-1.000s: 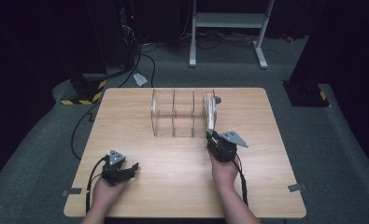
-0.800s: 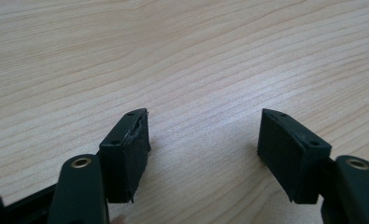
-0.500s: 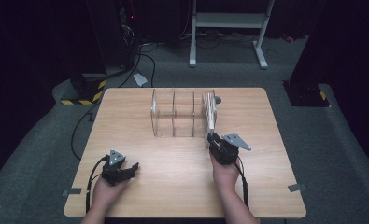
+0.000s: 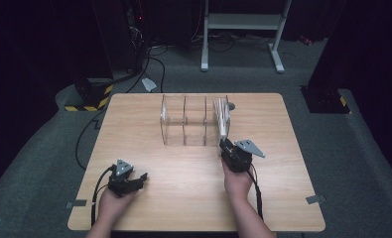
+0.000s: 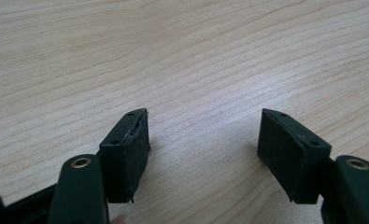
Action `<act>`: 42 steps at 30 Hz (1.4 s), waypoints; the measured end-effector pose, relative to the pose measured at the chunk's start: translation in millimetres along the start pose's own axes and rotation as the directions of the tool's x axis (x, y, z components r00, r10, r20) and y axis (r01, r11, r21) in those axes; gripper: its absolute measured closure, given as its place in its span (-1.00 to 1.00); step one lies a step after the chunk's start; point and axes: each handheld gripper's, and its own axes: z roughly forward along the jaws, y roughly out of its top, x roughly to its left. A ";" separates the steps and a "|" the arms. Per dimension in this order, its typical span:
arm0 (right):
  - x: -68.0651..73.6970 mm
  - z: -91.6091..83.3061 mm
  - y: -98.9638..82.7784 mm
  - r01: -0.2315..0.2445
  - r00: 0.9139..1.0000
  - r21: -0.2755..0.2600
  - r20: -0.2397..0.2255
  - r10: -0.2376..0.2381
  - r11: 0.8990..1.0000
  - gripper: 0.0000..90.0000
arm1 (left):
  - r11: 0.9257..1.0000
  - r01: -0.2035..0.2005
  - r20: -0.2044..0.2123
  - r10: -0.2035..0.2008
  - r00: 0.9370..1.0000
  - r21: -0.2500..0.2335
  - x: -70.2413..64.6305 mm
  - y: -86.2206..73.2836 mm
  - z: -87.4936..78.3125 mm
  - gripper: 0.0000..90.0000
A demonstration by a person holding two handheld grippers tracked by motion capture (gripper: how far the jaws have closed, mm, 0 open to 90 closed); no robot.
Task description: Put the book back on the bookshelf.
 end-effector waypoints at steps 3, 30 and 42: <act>-0.2 1.0 0.8 -0.005 1.000 -0.005 0.004 0.005 1.000 0.65 | 1.000 0.000 0.000 0.000 1.000 0.000 0.0 0.0 0.0 -0.24; -1.2 -6.7 0.2 0.016 1.000 -0.015 0.000 -0.016 1.000 0.55 | 1.000 -0.002 0.001 0.002 1.000 0.000 0.1 0.1 0.1 -0.24; -10.7 -20.8 -1.4 0.083 0.996 0.017 0.010 -0.083 0.996 0.34 | 1.000 -0.002 0.000 0.002 1.000 -0.001 0.0 0.1 0.2 -0.24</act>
